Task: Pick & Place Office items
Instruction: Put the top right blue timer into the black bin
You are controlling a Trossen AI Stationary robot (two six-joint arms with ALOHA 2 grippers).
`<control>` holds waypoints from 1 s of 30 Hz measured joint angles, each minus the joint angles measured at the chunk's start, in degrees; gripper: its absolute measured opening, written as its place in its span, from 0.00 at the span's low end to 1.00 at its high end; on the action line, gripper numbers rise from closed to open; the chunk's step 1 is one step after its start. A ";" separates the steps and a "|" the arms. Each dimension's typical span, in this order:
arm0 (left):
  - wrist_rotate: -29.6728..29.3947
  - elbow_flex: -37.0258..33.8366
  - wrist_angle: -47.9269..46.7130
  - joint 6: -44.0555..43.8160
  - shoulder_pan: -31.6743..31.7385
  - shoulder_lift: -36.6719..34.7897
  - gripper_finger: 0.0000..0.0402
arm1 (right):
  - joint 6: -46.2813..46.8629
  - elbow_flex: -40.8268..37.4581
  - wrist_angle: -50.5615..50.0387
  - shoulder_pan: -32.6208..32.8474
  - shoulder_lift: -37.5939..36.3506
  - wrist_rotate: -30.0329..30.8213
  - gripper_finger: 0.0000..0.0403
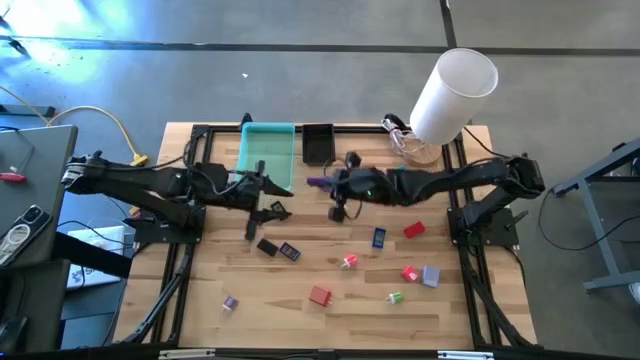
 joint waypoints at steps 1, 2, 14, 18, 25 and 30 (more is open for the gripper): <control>0.17 0.00 -1.76 -0.31 0.49 -0.88 0.54 | 0.94 1.31 -2.50 -0.99 0.00 -0.46 0.11; 0.26 0.02 -4.18 -0.39 1.04 -1.88 0.54 | 1.27 2.50 -4.43 -2.04 -0.04 -1.08 0.11; 1.40 -5.14 -10.78 -2.78 8.25 -5.02 0.54 | 10.01 4.96 -3.07 -17.61 6.85 -14.92 0.11; 8.97 -10.80 -4.32 -2.60 9.93 -4.74 0.54 | 9.71 4.95 1.31 -19.69 11.59 -15.16 0.11; 13.88 -24.88 15.56 -5.57 10.94 -4.68 0.54 | 8.64 9.64 0.25 -23.24 18.39 -14.28 0.11; 13.92 -30.24 22.84 -3.96 10.58 -4.70 0.54 | 5.47 19.40 -11.68 -24.23 23.24 -14.46 0.11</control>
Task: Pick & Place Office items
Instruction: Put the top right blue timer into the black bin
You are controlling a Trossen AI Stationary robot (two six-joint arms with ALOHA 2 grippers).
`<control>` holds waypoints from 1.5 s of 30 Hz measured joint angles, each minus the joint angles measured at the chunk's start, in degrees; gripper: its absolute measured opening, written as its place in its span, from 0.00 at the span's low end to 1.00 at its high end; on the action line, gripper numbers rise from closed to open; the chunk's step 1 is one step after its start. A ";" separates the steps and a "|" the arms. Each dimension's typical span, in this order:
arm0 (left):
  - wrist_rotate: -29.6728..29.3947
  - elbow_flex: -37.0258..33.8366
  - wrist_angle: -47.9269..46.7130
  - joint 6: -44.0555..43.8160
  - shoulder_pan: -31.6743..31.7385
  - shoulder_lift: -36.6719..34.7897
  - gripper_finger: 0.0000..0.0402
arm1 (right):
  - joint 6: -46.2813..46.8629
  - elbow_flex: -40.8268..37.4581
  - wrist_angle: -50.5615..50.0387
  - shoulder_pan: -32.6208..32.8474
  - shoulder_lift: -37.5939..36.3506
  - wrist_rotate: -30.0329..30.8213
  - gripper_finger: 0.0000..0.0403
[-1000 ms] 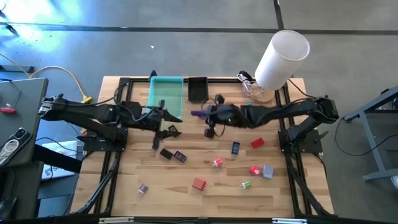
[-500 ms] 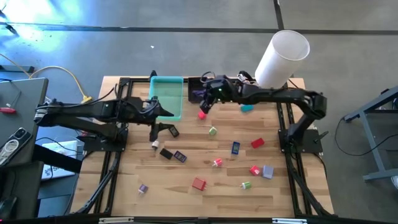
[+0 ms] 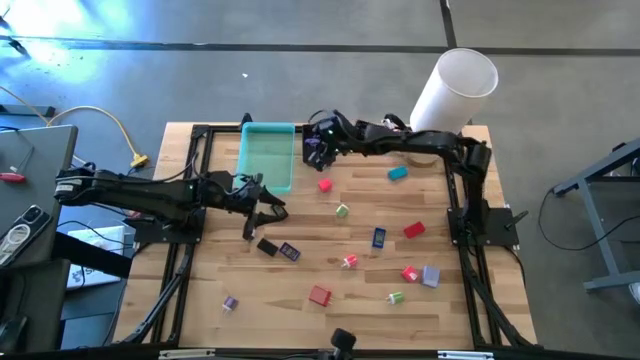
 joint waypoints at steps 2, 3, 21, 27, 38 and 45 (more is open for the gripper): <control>-0.02 -1.13 0.83 -0.08 -0.36 0.00 0.54 | -0.10 4.86 -5.35 -0.46 1.51 0.00 0.11; -0.02 -1.40 0.79 -0.11 -0.38 0.02 0.54 | -0.13 7.18 -7.43 -0.74 2.21 0.12 0.11; -0.07 -1.50 1.56 -0.57 -4.01 0.00 0.54 | -2.51 14.17 -16.44 -3.86 10.68 -0.28 0.11; -0.10 -1.50 1.40 1.30 -4.81 0.00 0.54 | 0.01 14.17 -16.22 -5.11 10.77 -1.79 0.11; -0.17 -1.50 1.39 0.90 -4.69 0.00 0.54 | 0.12 14.16 -12.96 -6.11 12.71 -2.77 0.11; -0.17 -1.50 1.39 1.70 -4.67 0.00 0.54 | 0.15 14.17 -11.56 -5.95 13.40 -2.81 0.14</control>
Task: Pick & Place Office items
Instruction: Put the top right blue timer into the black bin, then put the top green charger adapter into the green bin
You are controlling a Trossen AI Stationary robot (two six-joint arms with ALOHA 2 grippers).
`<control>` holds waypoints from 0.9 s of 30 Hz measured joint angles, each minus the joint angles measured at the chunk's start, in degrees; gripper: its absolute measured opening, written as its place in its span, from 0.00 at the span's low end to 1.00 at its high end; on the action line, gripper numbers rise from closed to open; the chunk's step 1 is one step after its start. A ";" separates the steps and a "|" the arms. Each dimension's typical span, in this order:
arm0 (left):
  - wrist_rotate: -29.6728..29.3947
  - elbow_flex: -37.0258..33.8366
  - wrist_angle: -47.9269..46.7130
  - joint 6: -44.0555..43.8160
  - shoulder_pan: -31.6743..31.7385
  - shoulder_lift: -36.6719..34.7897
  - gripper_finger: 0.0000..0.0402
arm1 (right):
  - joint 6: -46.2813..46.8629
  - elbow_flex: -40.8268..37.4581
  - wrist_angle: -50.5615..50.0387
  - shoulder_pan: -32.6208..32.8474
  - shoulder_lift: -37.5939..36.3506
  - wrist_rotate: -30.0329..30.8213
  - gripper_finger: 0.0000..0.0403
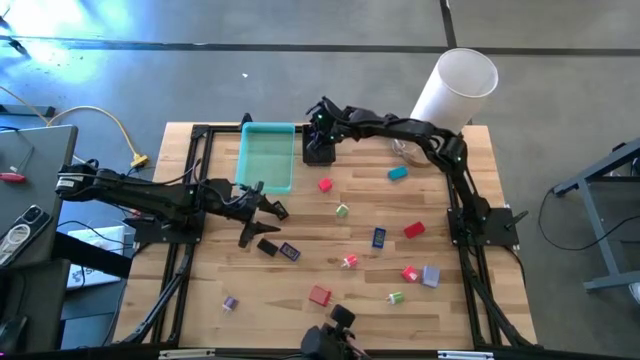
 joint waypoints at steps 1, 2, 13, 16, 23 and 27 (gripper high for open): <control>-0.01 0.00 -0.01 0.37 0.00 0.00 0.54 | 0.02 -0.02 -0.23 -0.05 0.06 -0.28 0.14; -0.02 0.00 0.02 0.79 0.00 0.00 0.54 | -0.01 -0.02 -0.37 -0.04 0.09 -0.27 0.14; -0.22 0.00 0.02 2.17 0.00 0.00 0.54 | -0.12 0.00 0.10 -0.01 0.52 -0.52 0.18; -0.22 0.00 0.02 2.25 -0.02 0.00 0.54 | -0.04 0.00 0.17 0.12 0.52 -0.52 0.22; -0.22 0.00 0.02 2.25 0.00 0.00 0.54 | 0.11 0.00 0.89 0.38 0.52 -0.26 0.32; -0.20 0.00 0.03 2.22 -0.01 0.00 0.54 | 0.61 0.00 1.98 0.62 0.11 -0.15 0.38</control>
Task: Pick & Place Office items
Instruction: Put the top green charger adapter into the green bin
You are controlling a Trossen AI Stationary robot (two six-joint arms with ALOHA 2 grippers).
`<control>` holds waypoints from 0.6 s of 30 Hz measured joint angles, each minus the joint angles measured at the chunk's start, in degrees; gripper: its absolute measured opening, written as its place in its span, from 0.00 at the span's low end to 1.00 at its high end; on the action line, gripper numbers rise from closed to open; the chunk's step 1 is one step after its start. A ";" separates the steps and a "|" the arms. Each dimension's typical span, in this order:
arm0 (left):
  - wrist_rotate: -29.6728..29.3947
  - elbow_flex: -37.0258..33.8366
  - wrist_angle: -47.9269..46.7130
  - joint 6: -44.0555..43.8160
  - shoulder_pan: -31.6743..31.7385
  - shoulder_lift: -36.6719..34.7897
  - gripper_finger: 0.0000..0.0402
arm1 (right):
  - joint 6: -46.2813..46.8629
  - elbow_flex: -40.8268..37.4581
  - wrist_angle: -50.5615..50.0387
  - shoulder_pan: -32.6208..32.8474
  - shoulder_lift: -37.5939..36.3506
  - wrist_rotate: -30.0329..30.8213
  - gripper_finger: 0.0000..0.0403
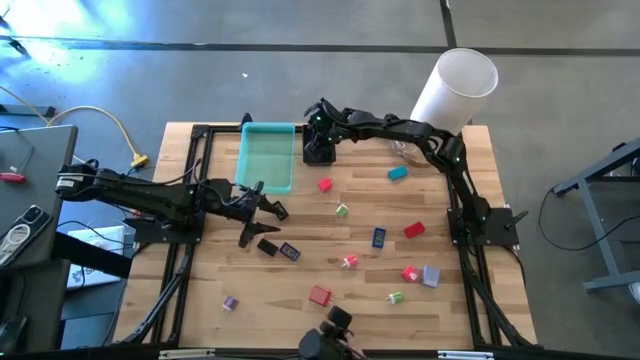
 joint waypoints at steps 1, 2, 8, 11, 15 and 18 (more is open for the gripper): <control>0.00 -0.01 -0.02 -0.01 0.00 0.00 0.54 | 0.64 -0.02 0.05 0.10 -0.37 -0.03 0.40; 0.00 0.00 0.00 -0.01 0.01 0.00 0.54 | 0.93 -0.02 0.58 0.27 -0.80 0.08 0.41; 0.02 0.00 0.00 -0.03 0.01 0.00 0.54 | 0.65 -0.02 1.90 1.88 -5.70 -0.05 0.42; 0.02 0.00 0.00 -0.08 0.01 0.00 0.54 | 0.57 -0.02 1.47 3.23 -8.98 -0.13 0.41; 0.05 0.00 -0.03 -0.08 0.01 0.01 0.54 | 0.46 -0.02 -0.79 5.77 -13.47 -1.33 0.38; 0.22 -0.01 -0.08 -0.14 -0.01 0.02 0.54 | 0.40 0.09 -3.60 8.49 -15.96 -2.04 0.37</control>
